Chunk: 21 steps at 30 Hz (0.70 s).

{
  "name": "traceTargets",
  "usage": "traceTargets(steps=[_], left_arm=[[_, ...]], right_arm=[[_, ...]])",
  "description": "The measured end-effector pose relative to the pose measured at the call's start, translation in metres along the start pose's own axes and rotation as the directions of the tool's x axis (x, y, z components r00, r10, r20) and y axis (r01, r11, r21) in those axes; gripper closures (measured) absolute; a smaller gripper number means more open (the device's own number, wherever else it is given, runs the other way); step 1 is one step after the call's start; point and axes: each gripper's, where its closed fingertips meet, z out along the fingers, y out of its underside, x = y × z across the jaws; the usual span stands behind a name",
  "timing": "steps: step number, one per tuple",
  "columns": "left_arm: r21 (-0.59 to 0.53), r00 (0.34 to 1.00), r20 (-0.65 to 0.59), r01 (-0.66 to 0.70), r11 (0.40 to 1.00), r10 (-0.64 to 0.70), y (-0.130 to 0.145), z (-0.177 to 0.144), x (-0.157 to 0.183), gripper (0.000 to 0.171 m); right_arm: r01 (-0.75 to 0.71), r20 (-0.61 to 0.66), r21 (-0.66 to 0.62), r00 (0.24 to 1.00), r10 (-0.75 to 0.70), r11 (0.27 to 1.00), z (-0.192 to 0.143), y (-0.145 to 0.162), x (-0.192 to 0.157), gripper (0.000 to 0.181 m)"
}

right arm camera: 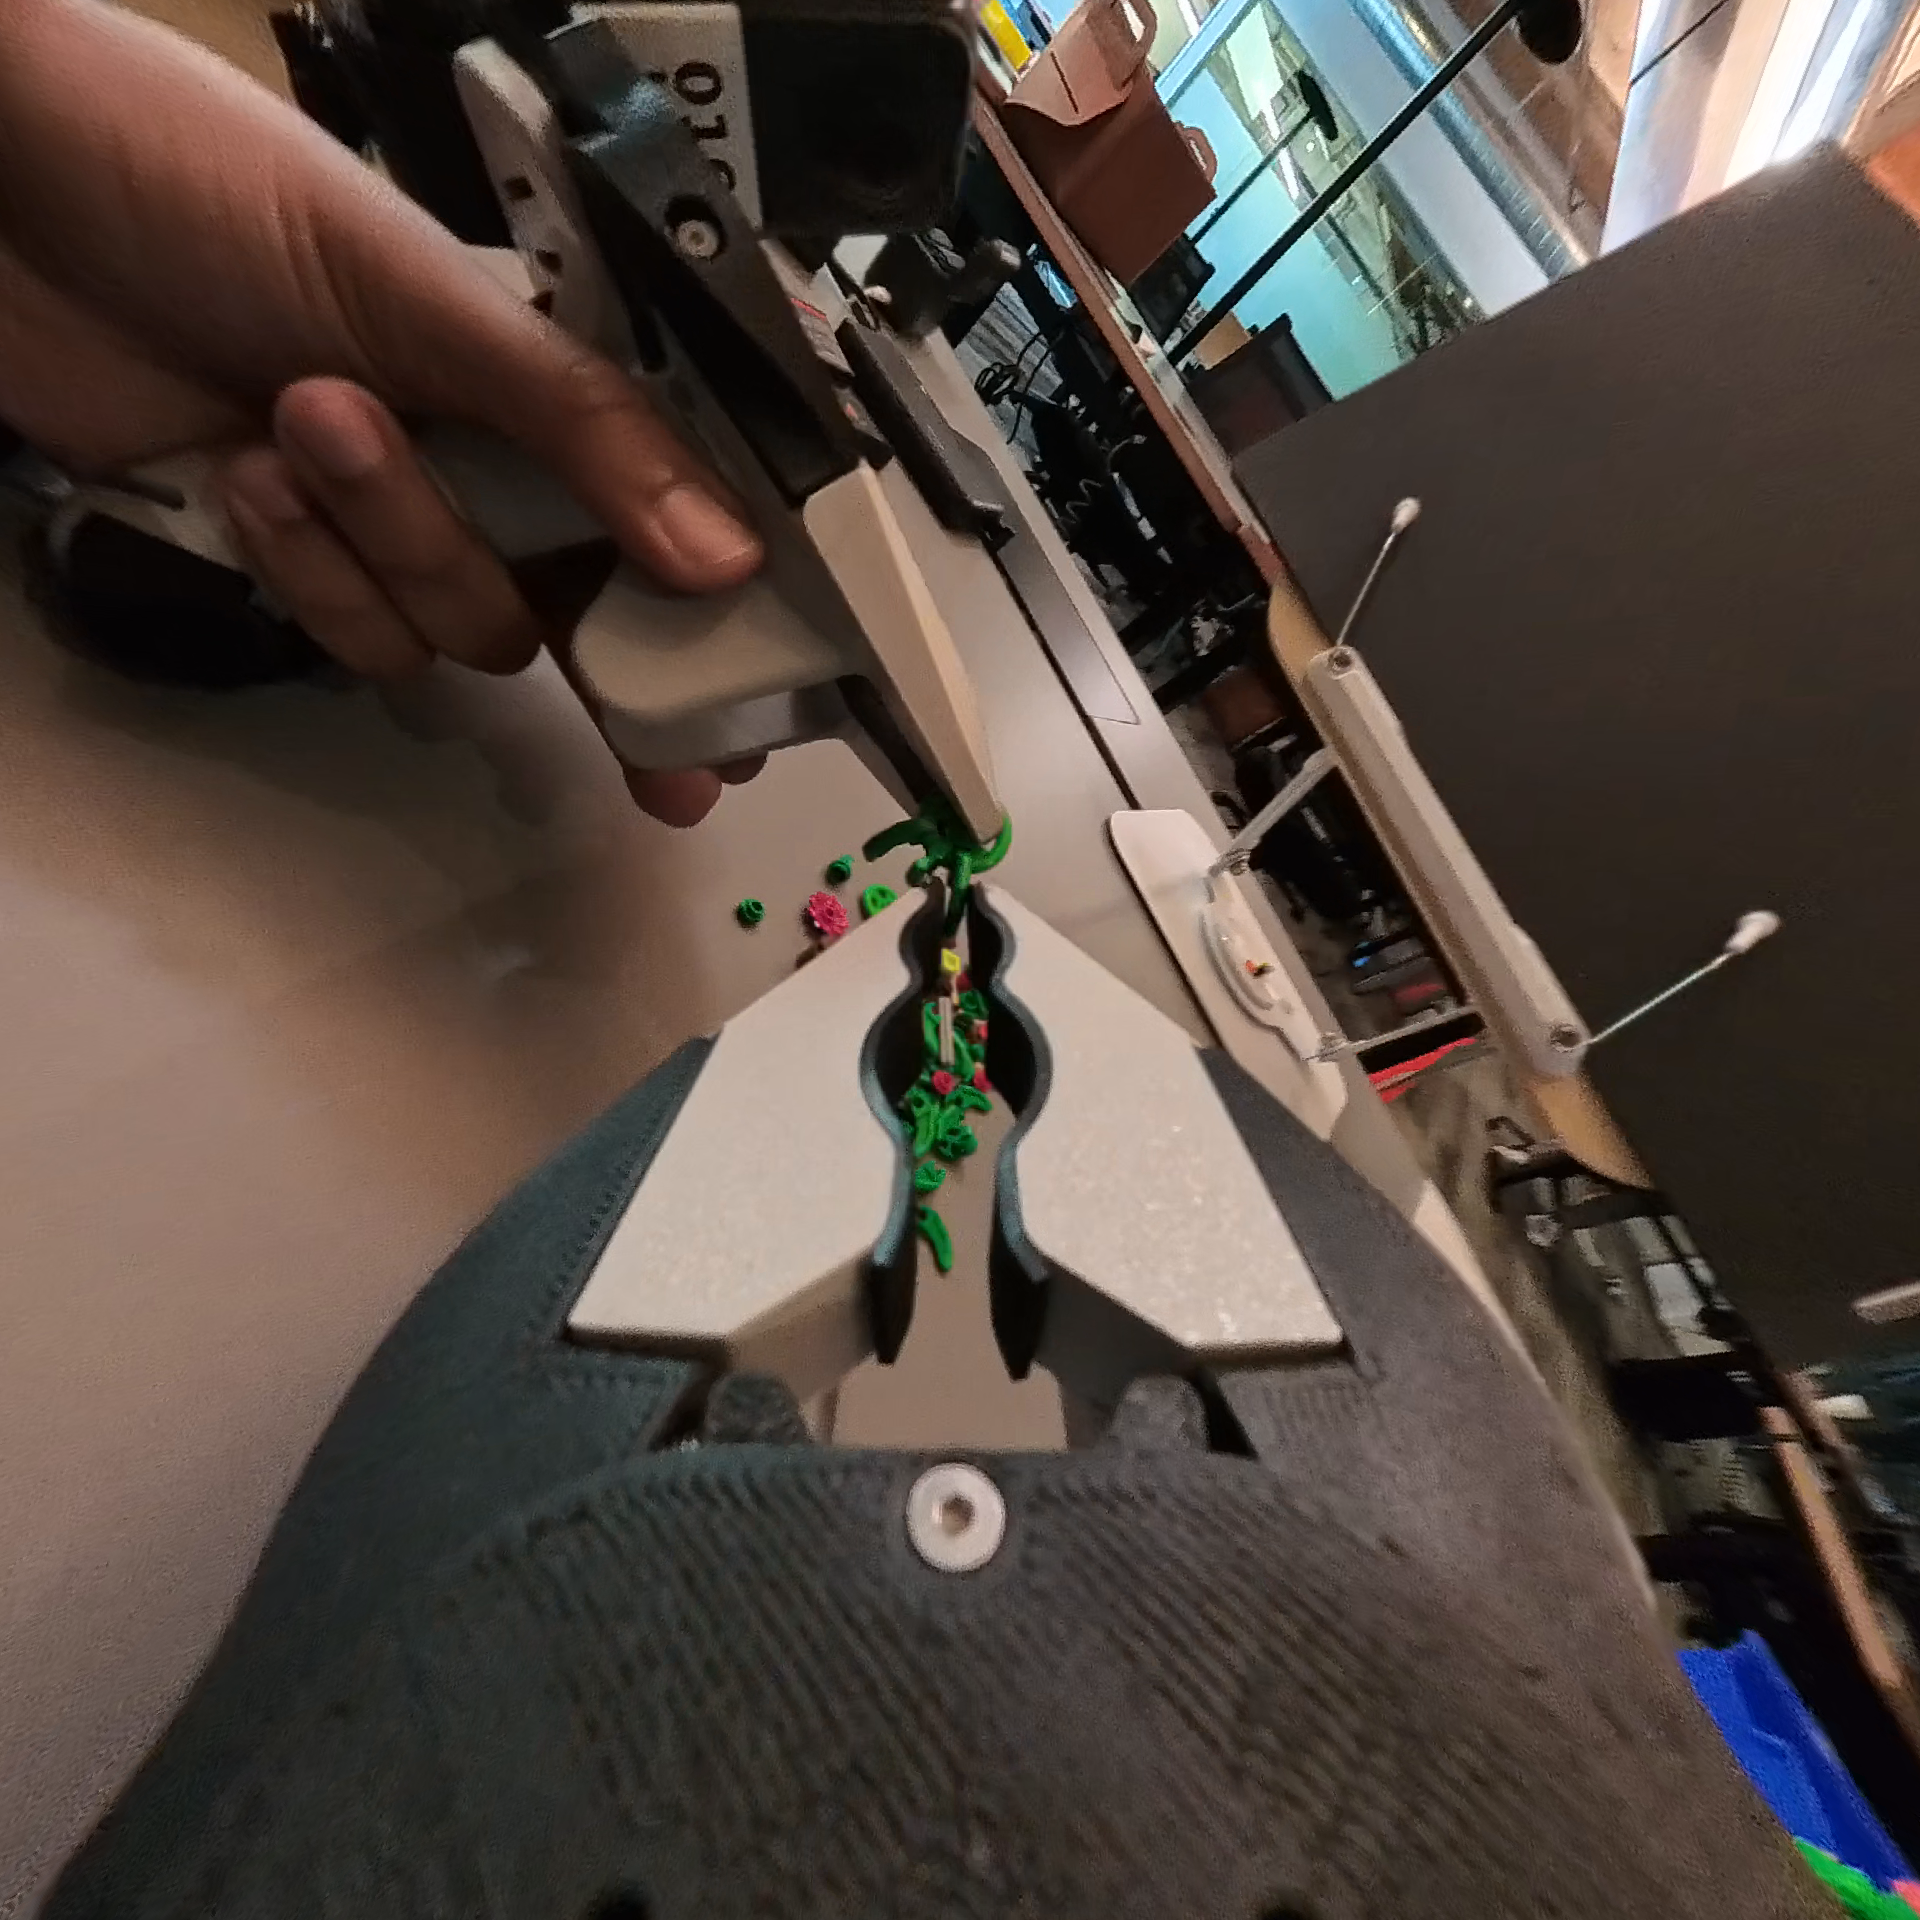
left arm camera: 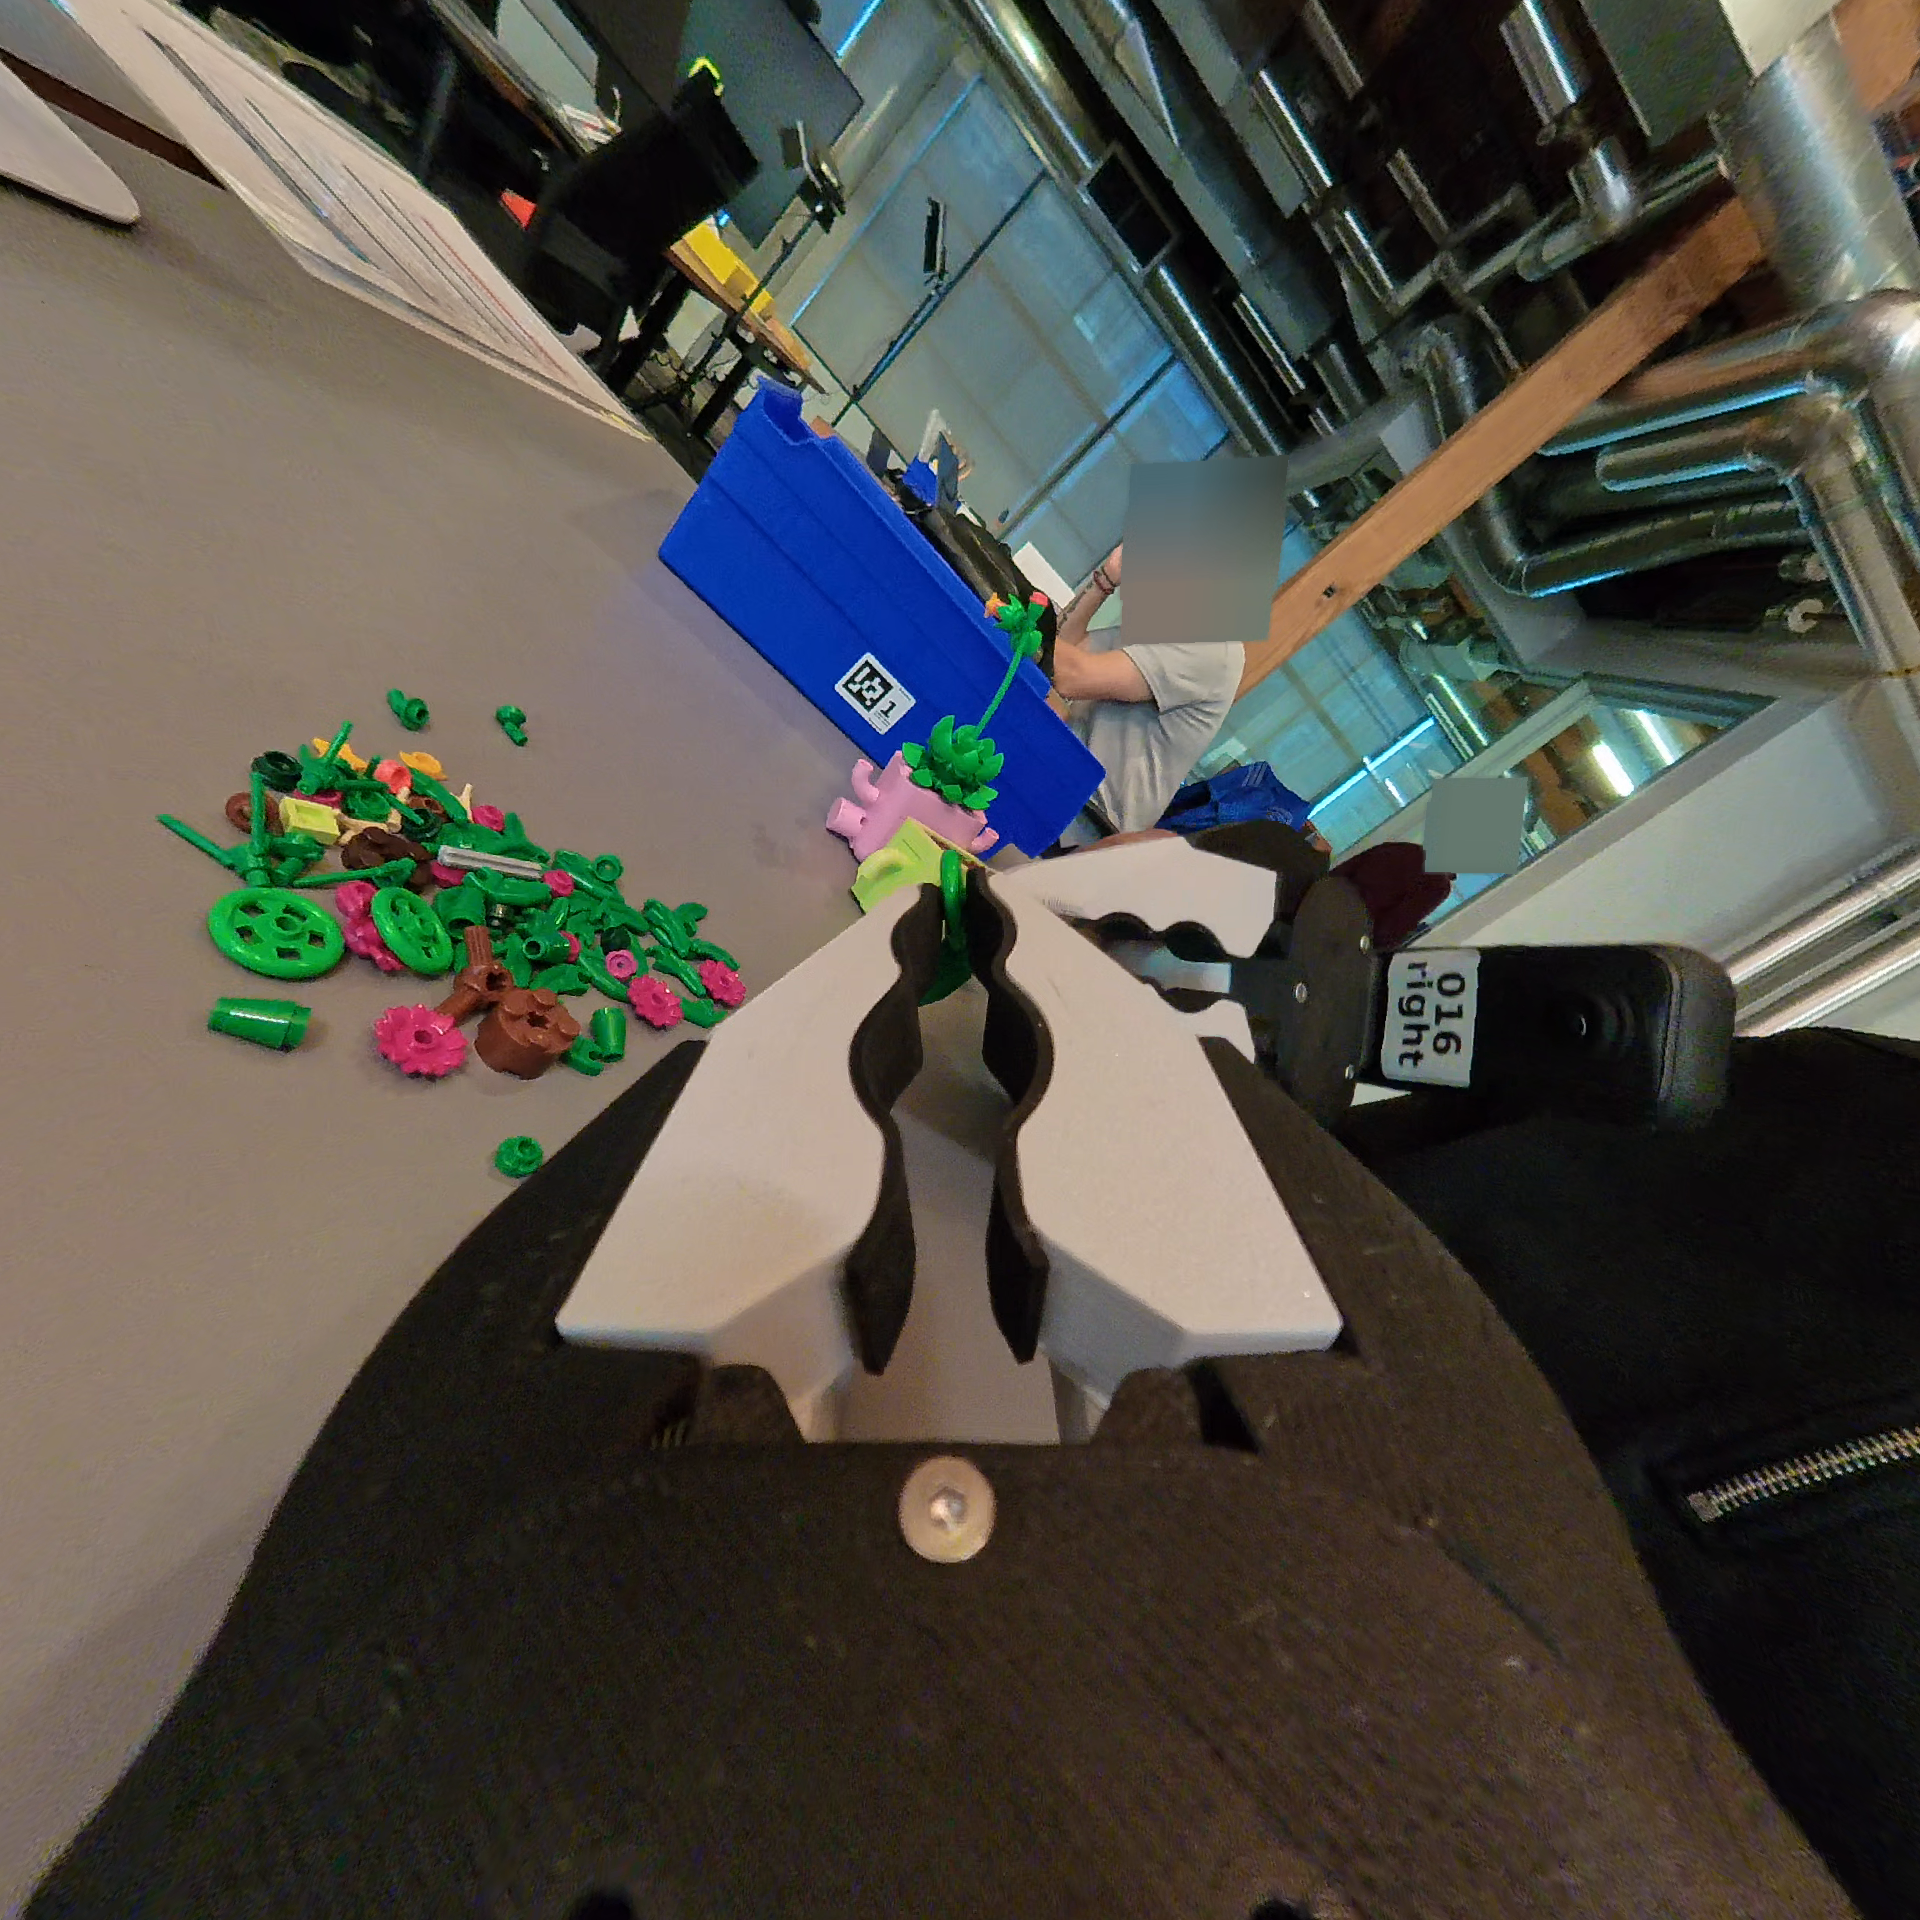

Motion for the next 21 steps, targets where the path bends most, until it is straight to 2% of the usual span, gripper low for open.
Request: traceTargets(steps=[2,4,5,7,9,11,15,17,19,21], left_arm=[[-0.010,1.000,0.003,-0.004,1.000,0.004,0.001,-0.001,0.000,0.171],[-0.042,0.999,0.009,-0.032,0.999,0.033,0.004,-0.001,0.000,0.171],[-0.053,0.998,-0.009,-0.058,0.997,0.058,0.005,-0.002,0.003,0.171],[-0.051,0.994,-0.072,-0.080,0.995,0.077,0.004,-0.003,0.014,0.171],[-0.032,0.988,-0.148,-0.037,0.999,0.032,0.003,-0.001,0.027,0.171],[-0.020,0.971,-0.236,0.023,1.000,-0.027,0.002,0.000,0.039,0.171],[-0.039,0.898,-0.438,0.028,0.999,-0.042,0.003,-0.010,0.068,0.171],[-0.009,0.834,-0.550,0.032,0.999,-0.032,-0.004,-0.021,0.087,0.171],[0.013,0.831,-0.556,-0.004,1.000,0.011,-0.006,-0.025,0.091,0.171],[0.047,0.870,-0.488,-0.048,0.998,0.065,-0.010,-0.023,0.083,0.171]], right_arm=[[0.055,-0.015,-0.012,0.998,-0.055,0.998,0.000,0.000,-0.001,0.179],[0.042,0.018,-0.012,0.999,-0.041,0.999,-0.001,0.000,-0.005,0.180],[-0.016,0.057,0.008,0.998,0.015,1.000,-0.003,-0.002,-0.006,0.180],[-0.244,0.192,0.061,0.954,0.228,0.968,-0.010,-0.011,-0.006,0.181],[-0.495,0.359,0.085,0.825,0.437,0.865,-0.021,-0.019,-0.001,0.181],[-0.667,0.492,0.077,0.672,0.553,0.741,-0.031,-0.028,0.003,0.181],[-0.821,0.706,0.037,0.425,0.567,0.570,-0.051,-0.051,0.001,0.181],[-0.859,0.756,0.015,0.345,0.556,0.512,-0.056,-0.057,0.001,0.181],[-0.860,0.733,0.036,0.369,0.572,0.509,-0.053,-0.054,0.005,0.181],[-0.830,0.610,0.075,0.477,0.633,0.553,-0.040,-0.039,0.014,0.181]])
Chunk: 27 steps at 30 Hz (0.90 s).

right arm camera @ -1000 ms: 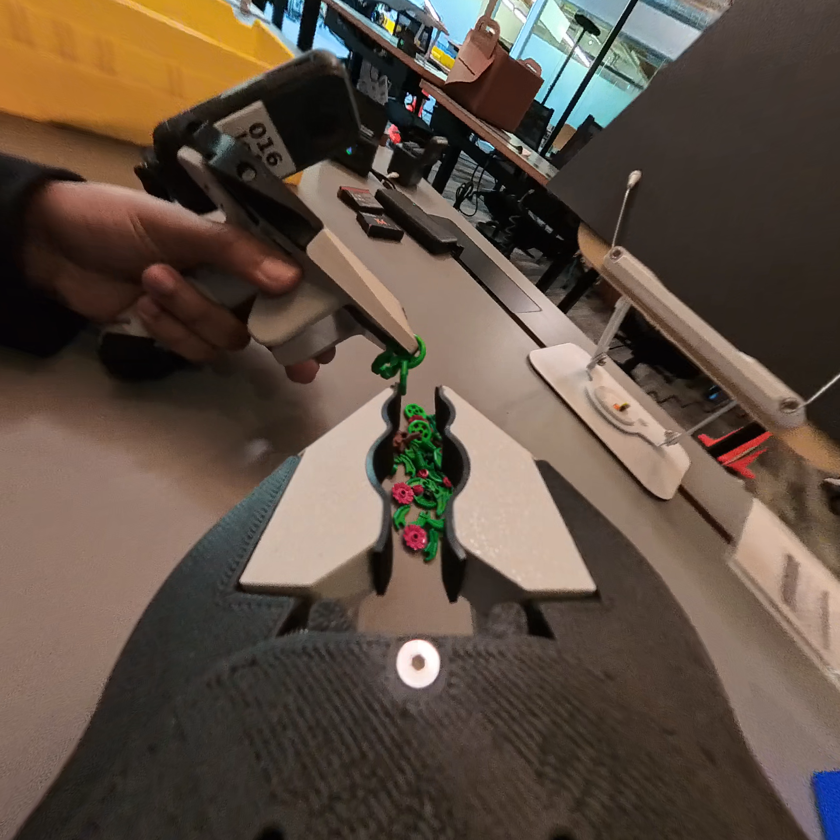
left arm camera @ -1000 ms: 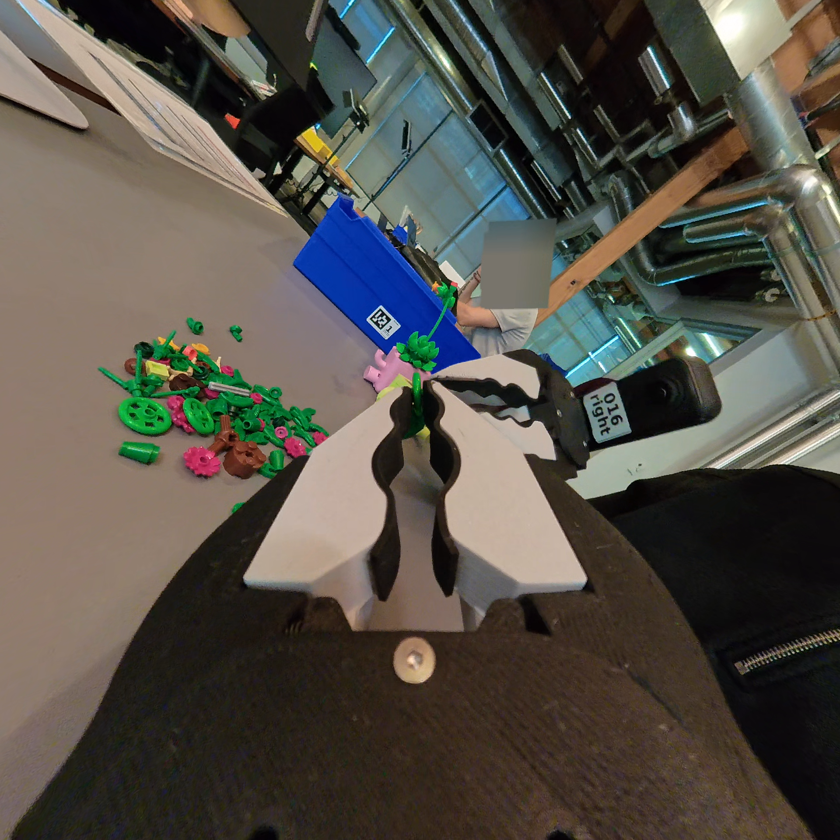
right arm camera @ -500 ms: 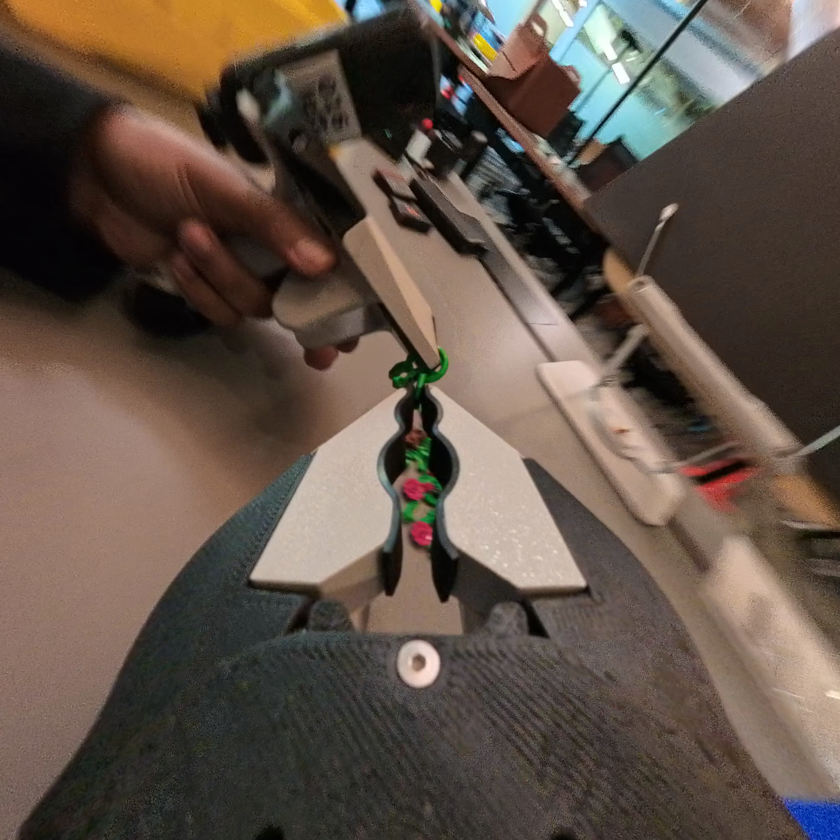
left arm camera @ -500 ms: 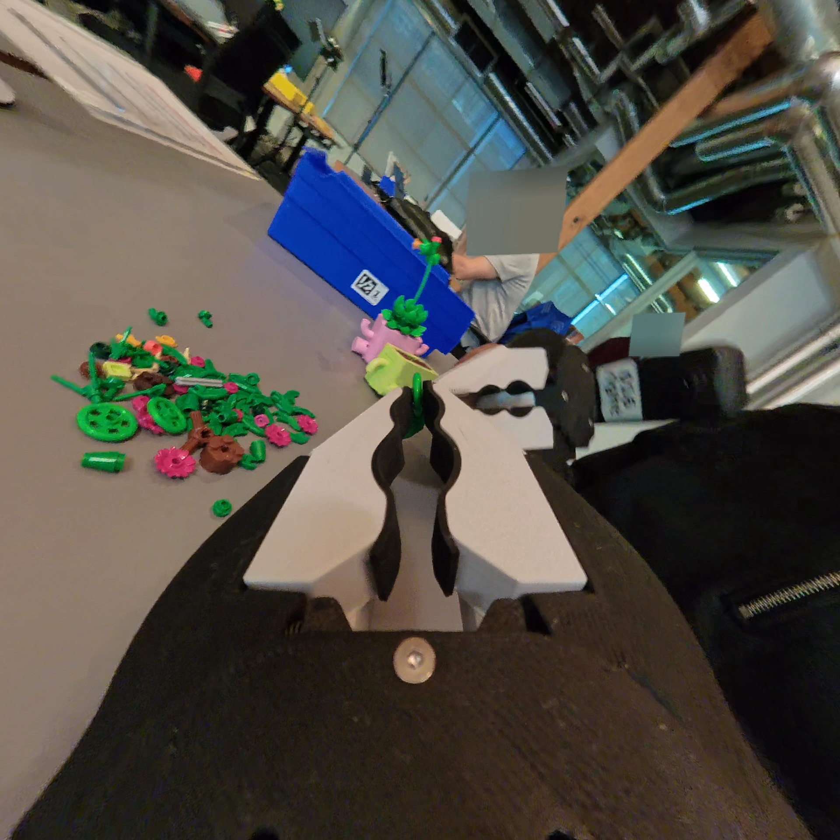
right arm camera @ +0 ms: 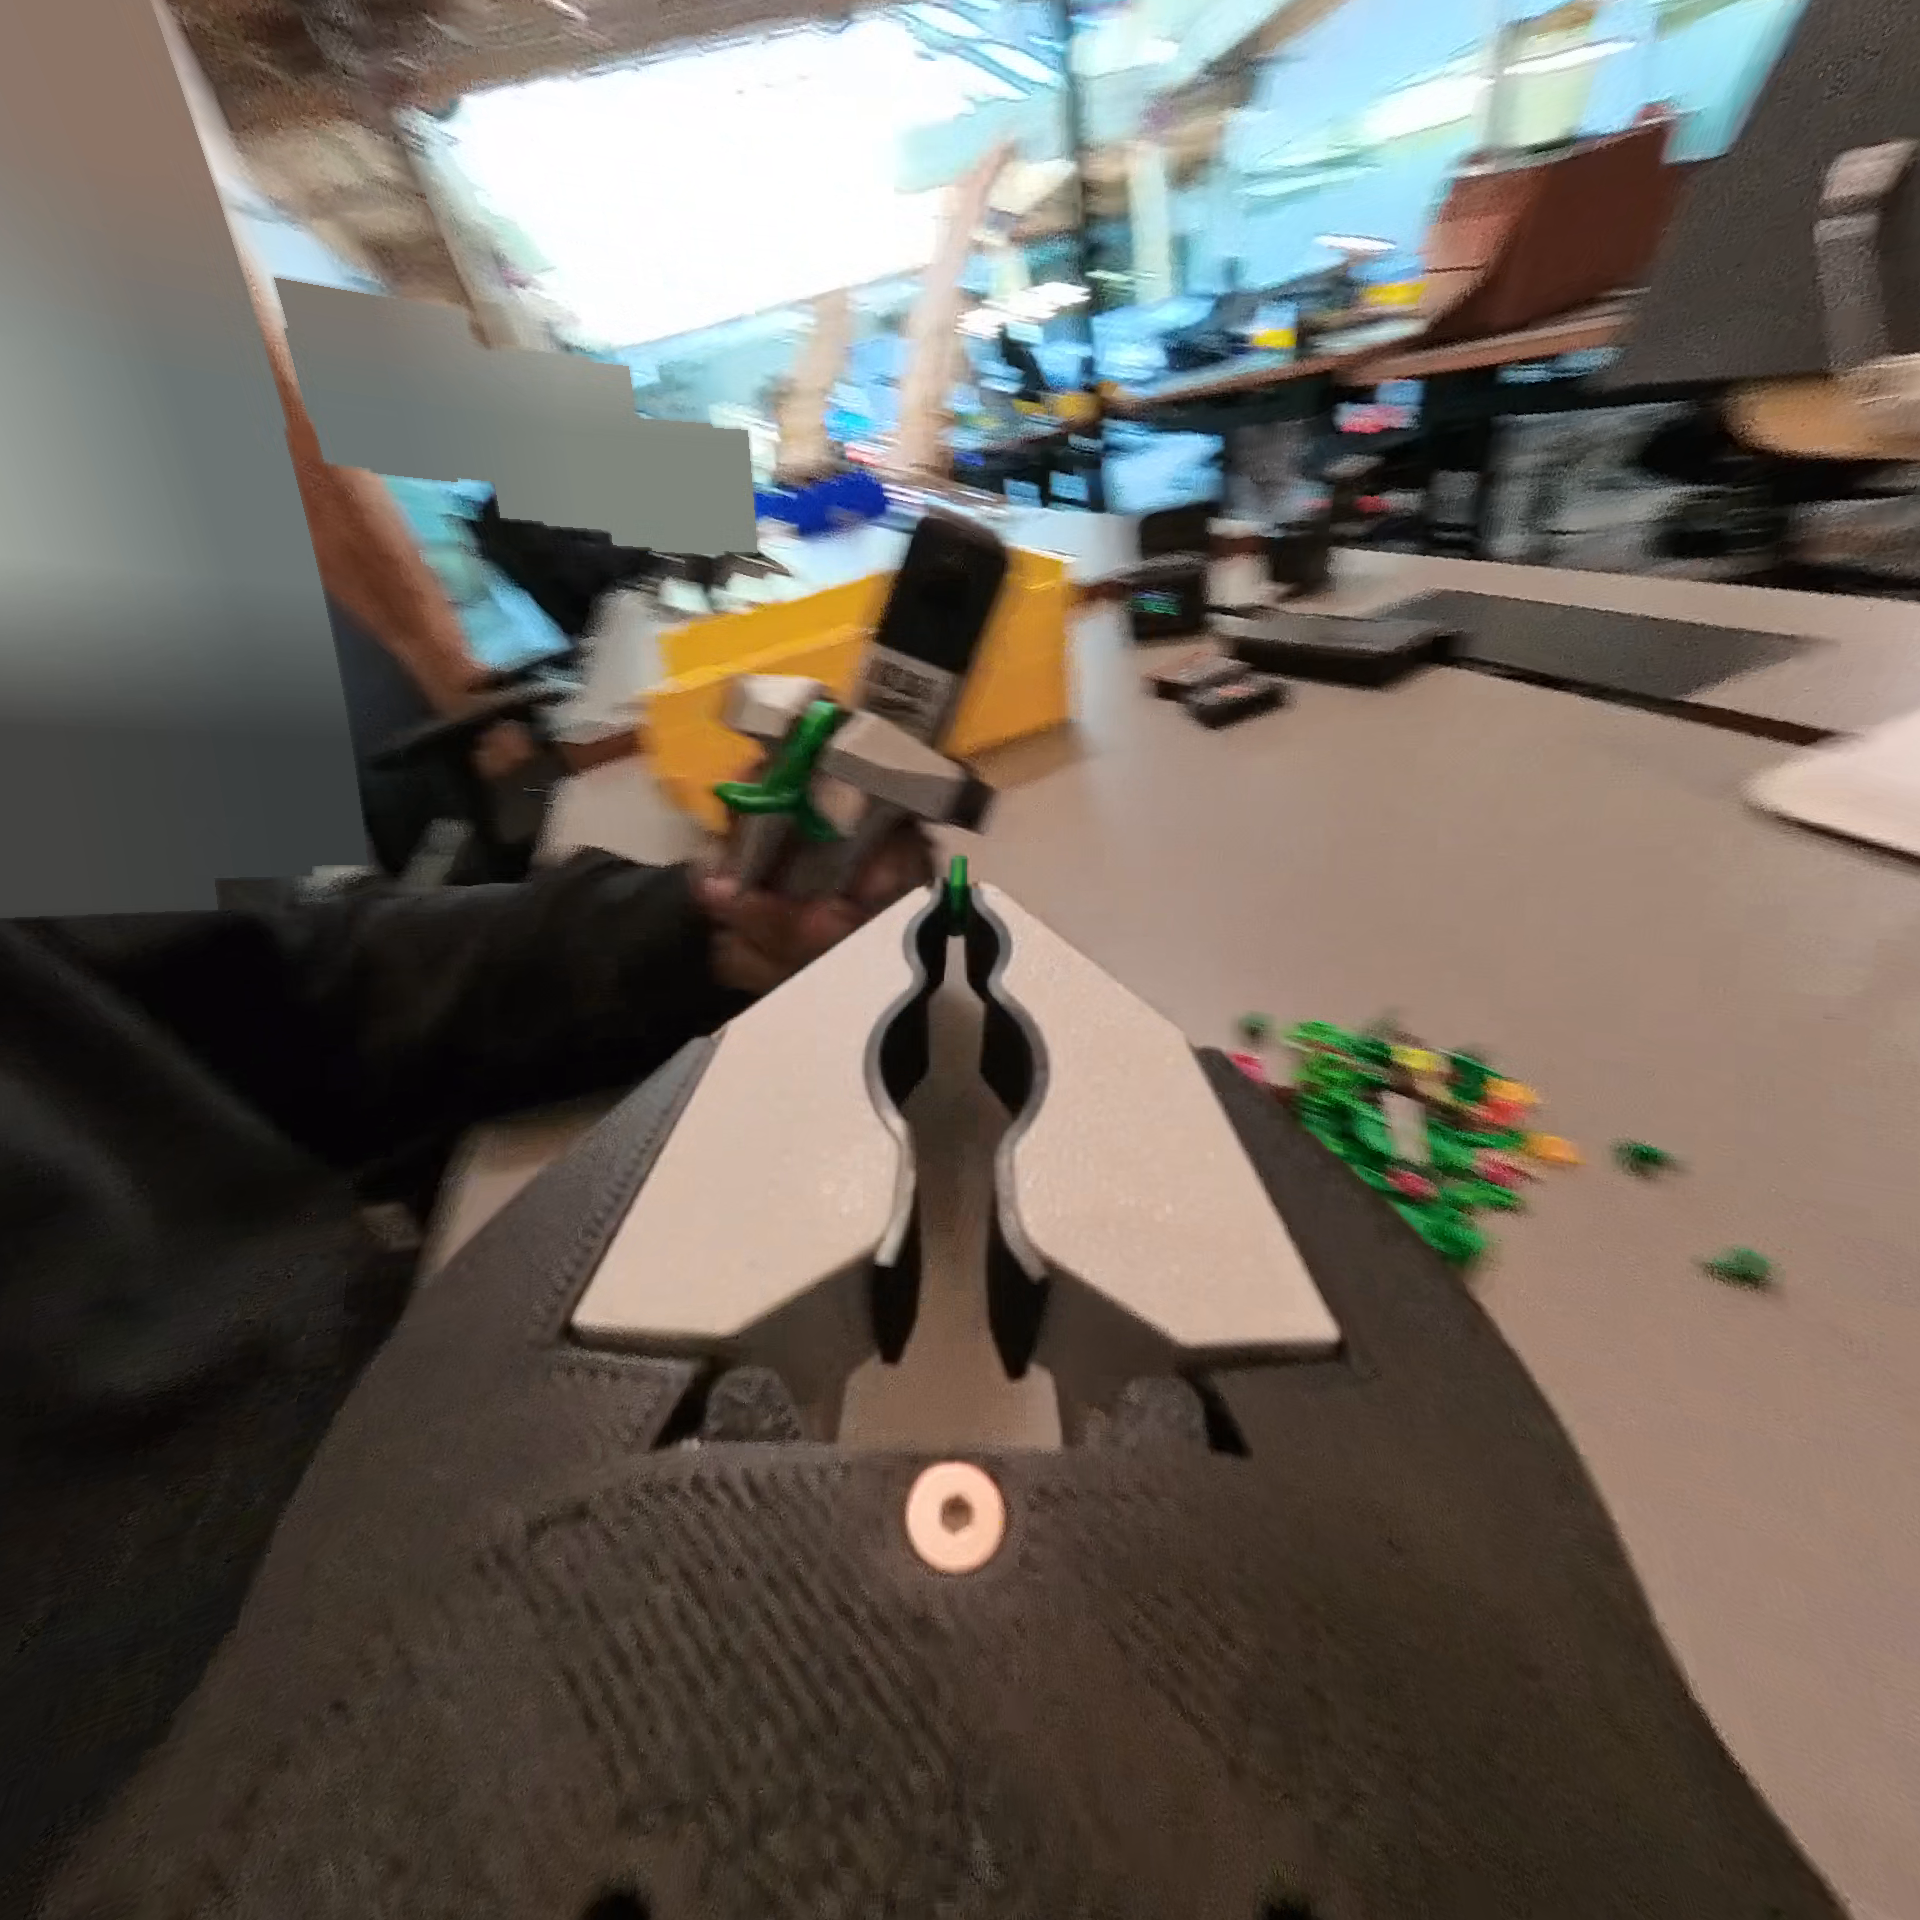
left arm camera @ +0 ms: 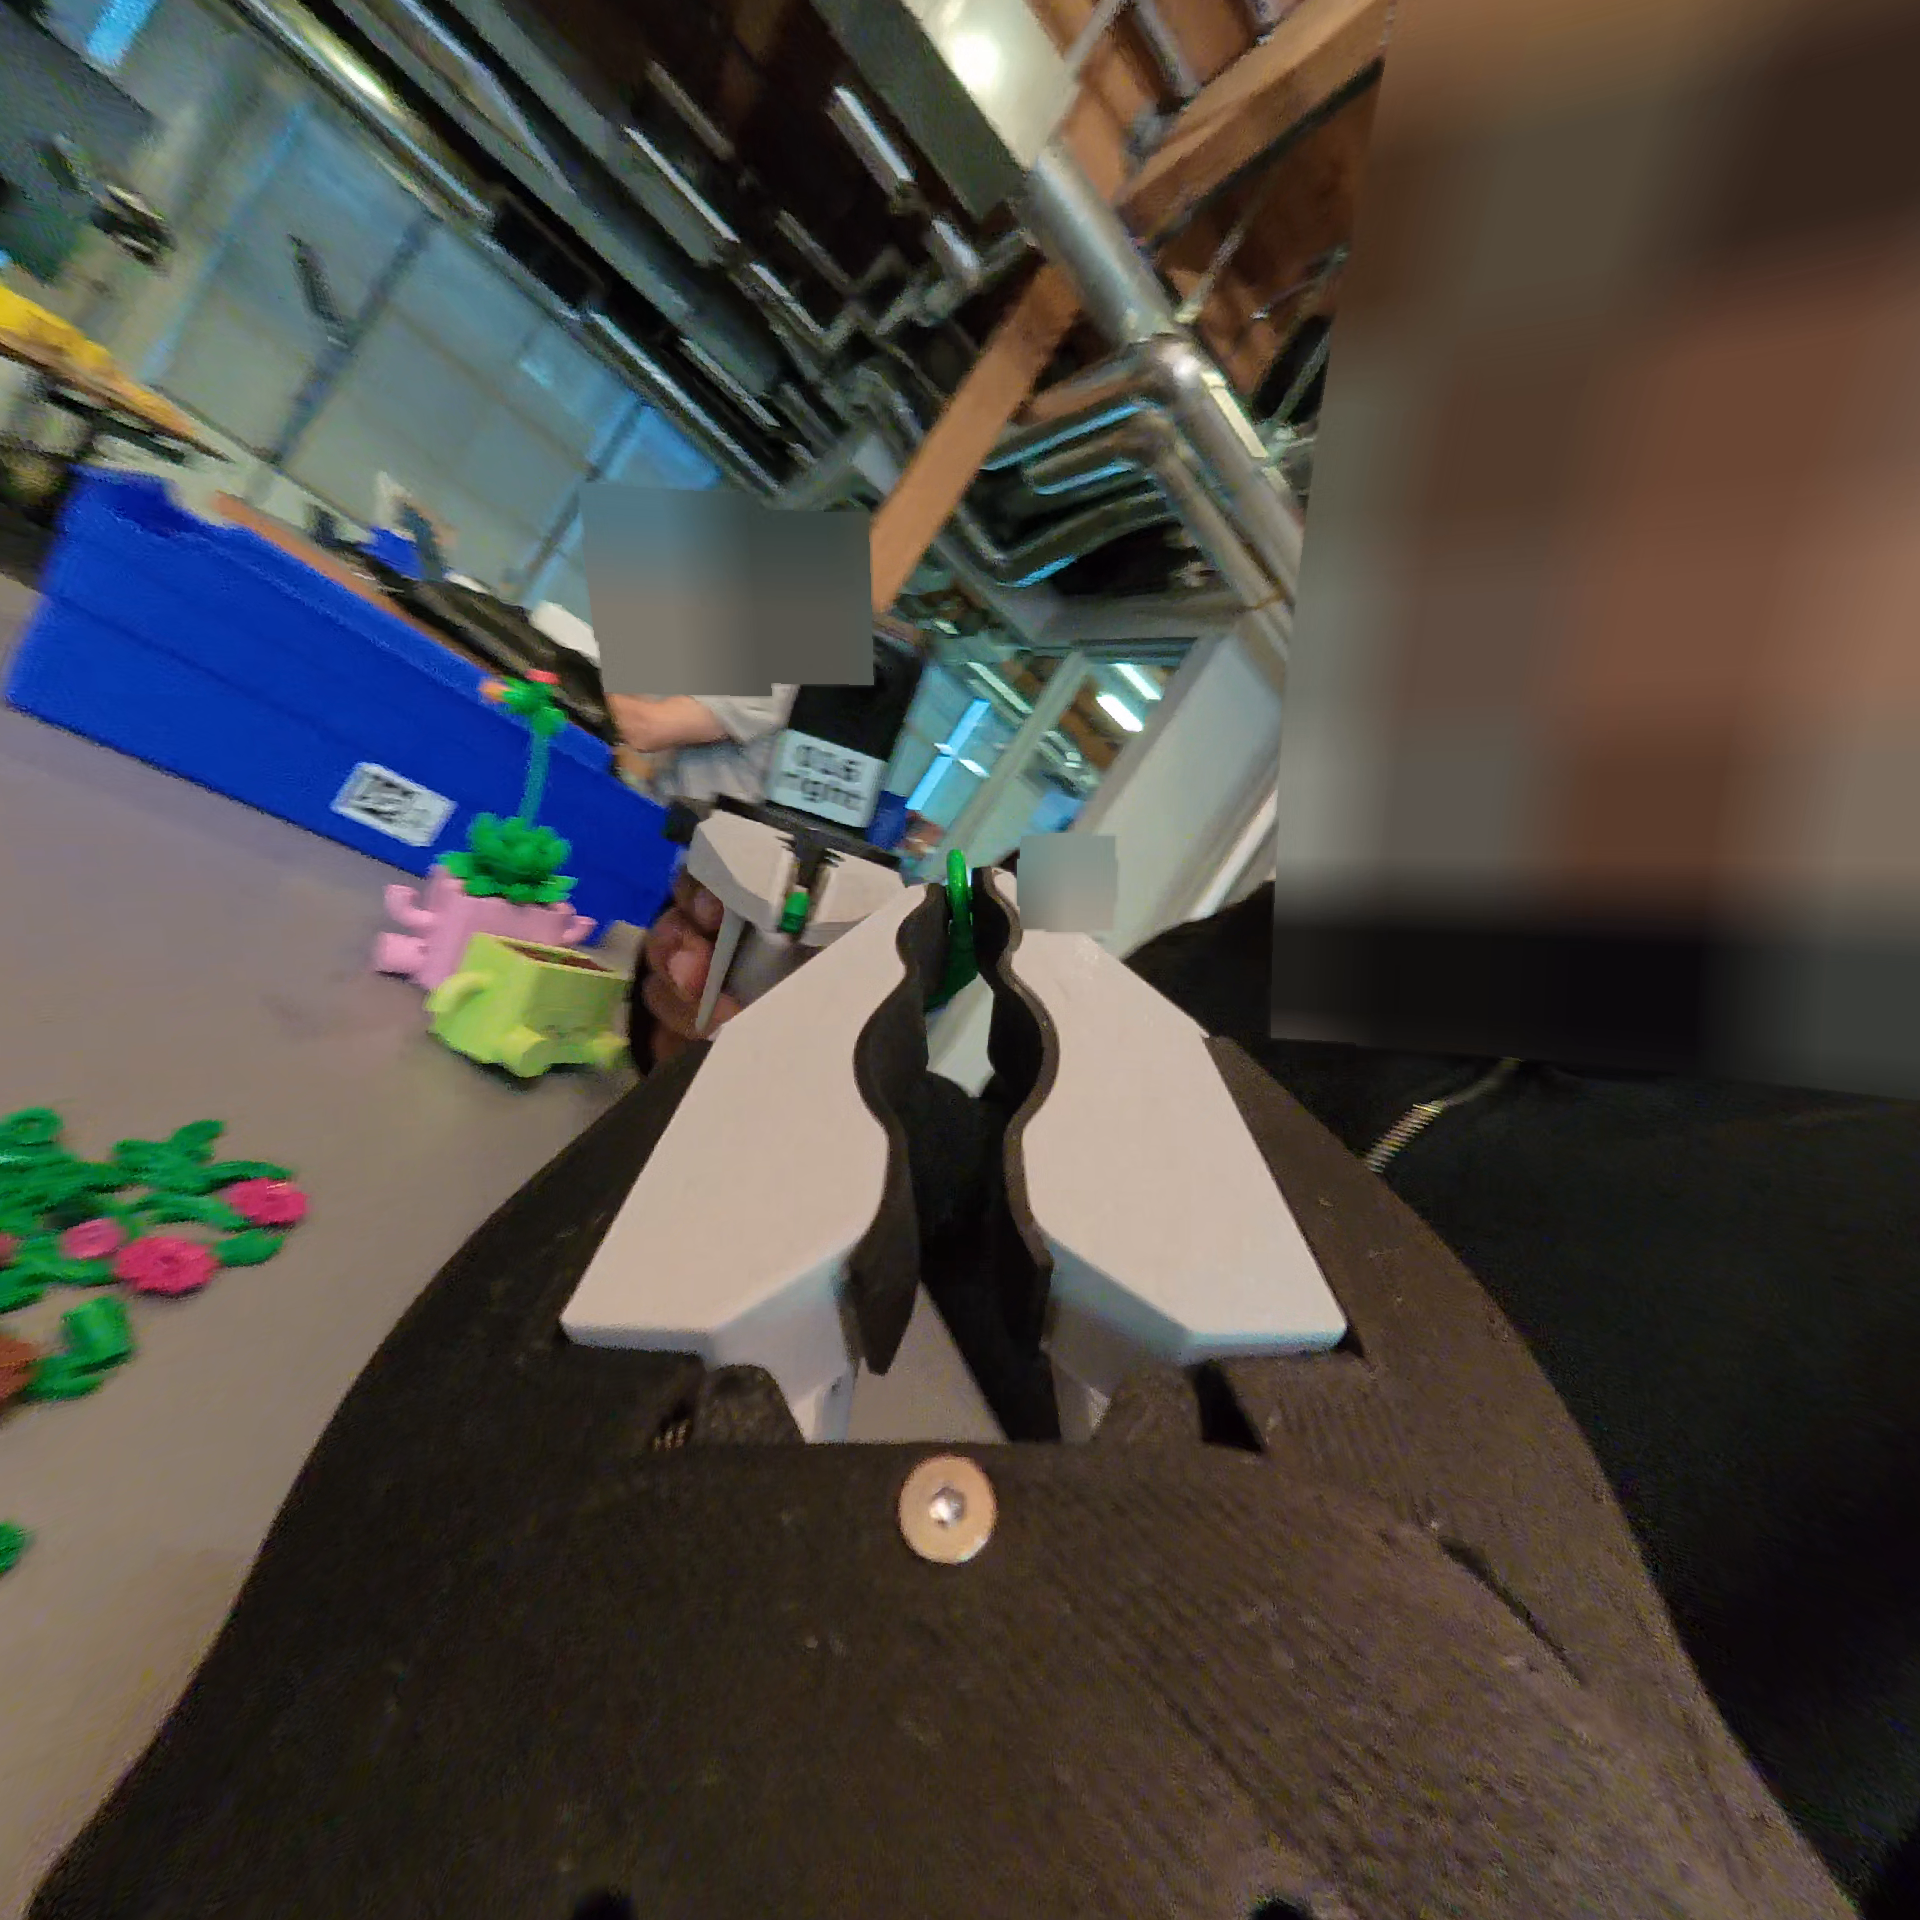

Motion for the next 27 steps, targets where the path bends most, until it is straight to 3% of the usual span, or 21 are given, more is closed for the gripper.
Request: traceTargets(steps=[3,7,9,13,20,24,27], left_arm=[[0.006,0.978,0.201,-0.050,0.999,0.047,-0.005,-0.009,-0.030,0.171],[0.037,0.888,0.459,-0.041,0.998,0.020,-0.011,-0.034,-0.072,0.171],[0.082,0.878,0.477,-0.015,0.997,-0.026,-0.015,-0.041,-0.076,0.171],[0.117,0.869,0.491,0.009,0.993,-0.066,-0.016,-0.046,-0.081,0.171],[0.114,0.857,0.509,0.031,0.993,-0.085,-0.009,-0.042,-0.086,0.171],[0.160,0.871,0.472,0.068,0.985,-0.137,-0.006,-0.032,-0.084,0.171],[0.208,0.886,0.412,0.136,0.968,-0.213,-0.002,-0.024,-0.081,0.171]], right_arm=[[0.063,-0.327,-0.138,0.939,-0.105,0.988,-0.006,0.022,0.052,0.181],[-0.036,-0.482,-0.392,0.859,-0.173,0.919,-0.010,0.072,0.088,0.181],[-0.065,-0.505,-0.465,0.839,-0.204,0.883,-0.012,0.086,0.095,0.179],[-0.036,-0.531,-0.489,0.805,-0.264,0.872,-0.013,0.086,0.100,0.171],[0.181,-0.432,-0.314,0.847,-0.311,0.932,0.005,0.040,0.063,0.152],[0.361,-0.422,-0.325,0.772,-0.476,0.874,0.013,0.025,0.046,0.155],[0.424,-0.417,-0.383,0.714,-0.563,0.821,0.016,0.027,0.043,0.168]])
